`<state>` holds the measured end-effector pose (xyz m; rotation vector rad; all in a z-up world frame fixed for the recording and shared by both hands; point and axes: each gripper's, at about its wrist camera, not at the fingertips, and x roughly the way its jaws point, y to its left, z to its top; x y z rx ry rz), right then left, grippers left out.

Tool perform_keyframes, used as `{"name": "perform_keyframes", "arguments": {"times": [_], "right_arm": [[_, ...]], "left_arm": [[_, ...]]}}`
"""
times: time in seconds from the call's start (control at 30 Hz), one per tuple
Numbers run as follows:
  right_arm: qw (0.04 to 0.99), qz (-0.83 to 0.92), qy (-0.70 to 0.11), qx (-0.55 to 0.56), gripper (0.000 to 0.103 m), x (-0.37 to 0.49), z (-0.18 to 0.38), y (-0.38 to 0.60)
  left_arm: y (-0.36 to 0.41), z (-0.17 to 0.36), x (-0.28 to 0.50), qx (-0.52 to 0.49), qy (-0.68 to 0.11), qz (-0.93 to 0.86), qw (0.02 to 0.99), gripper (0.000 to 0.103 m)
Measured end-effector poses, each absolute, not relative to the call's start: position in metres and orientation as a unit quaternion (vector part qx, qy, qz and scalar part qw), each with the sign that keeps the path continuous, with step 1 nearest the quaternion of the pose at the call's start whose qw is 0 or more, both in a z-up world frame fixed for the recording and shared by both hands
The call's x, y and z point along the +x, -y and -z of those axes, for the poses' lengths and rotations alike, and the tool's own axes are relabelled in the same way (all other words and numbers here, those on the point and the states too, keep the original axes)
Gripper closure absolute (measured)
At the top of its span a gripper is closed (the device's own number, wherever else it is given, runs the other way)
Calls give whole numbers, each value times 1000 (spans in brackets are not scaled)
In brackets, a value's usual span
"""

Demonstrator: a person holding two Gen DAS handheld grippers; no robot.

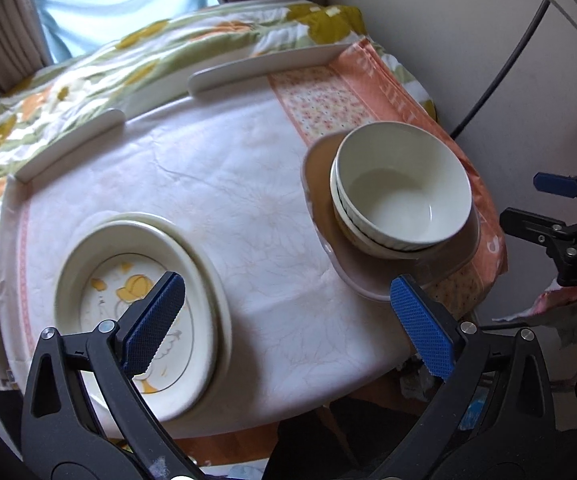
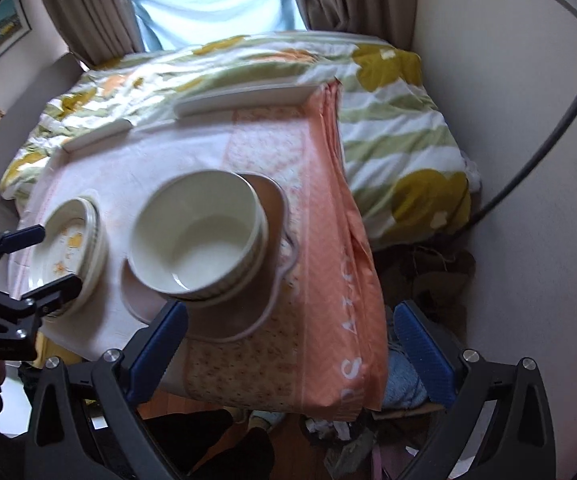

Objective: Organize plates and bowls
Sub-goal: 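Grasp the pink basin rim with both grippers on opposite sides, then lift the pink basin with both grippers and carry it over the plate stack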

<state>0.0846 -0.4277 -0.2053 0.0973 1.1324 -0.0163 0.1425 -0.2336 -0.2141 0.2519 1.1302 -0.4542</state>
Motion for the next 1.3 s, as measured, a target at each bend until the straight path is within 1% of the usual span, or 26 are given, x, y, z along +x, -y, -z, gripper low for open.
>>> {"name": "perform_keyframes", "arguments": {"times": [0.2,0.27,0.37,0.4,0.43,0.47,0.53,0.6,0.67,0.7,0.73,0.77,0.8,0.87,0.93,0.97,1.0,1.03,1.07,1.17,1.23,1.3], "right_arm": [[825,26,-564,36,1,96,227,433],[820,23,-571,36,2,100,233,432],[812,21,-583,14,10,107,240,426],[808,22,-588,4,15,109,243,425],[805,19,-593,-5,21,112,246,423],[802,17,-597,-13,23,114,248,422],[796,11,-605,-29,32,118,254,419],[793,-1,-608,-37,37,121,258,416],[791,-11,-610,-47,42,124,262,413],[790,-17,-611,-49,45,126,264,412],[789,-24,-612,-53,46,127,266,411],[788,-31,-613,-56,46,129,268,409],[788,-38,-612,-63,48,129,271,408],[788,-46,-610,-66,50,130,275,407],[789,-58,-609,-58,57,132,278,408],[789,-65,-608,-59,59,133,279,407],[789,-73,-607,-64,64,134,280,405],[788,-82,-606,-69,70,135,281,402],[787,-87,-606,-76,72,135,282,399],[787,-103,-605,-70,81,136,283,399],[789,-108,-601,-68,88,136,282,397],[793,-108,-595,-71,91,134,282,393]], "left_arm": [[252,237,153,167,-547,224,789,4],[255,244,156,174,-554,234,779,7],[259,250,160,177,-556,243,775,9],[260,251,162,176,-559,246,772,10],[263,253,163,180,-560,248,769,15],[266,256,165,186,-562,250,766,18],[272,261,167,189,-568,261,757,23],[276,266,167,189,-572,272,750,28],[279,270,168,189,-573,277,747,36],[280,272,169,190,-575,277,746,38],[281,273,171,190,-575,276,747,44],[282,275,172,192,-574,277,746,53],[283,276,172,191,-572,277,748,55],[284,279,173,193,-570,275,750,56],[283,280,174,187,-567,281,752,57],[283,280,174,184,-567,282,752,57],[283,281,175,183,-567,283,751,59],[284,281,175,183,-567,285,751,62],[285,282,174,184,-566,287,750,68],[291,283,171,190,-567,292,747,79],[293,283,169,192,-563,290,750,82],[292,283,169,186,-560,290,753,82]]}}
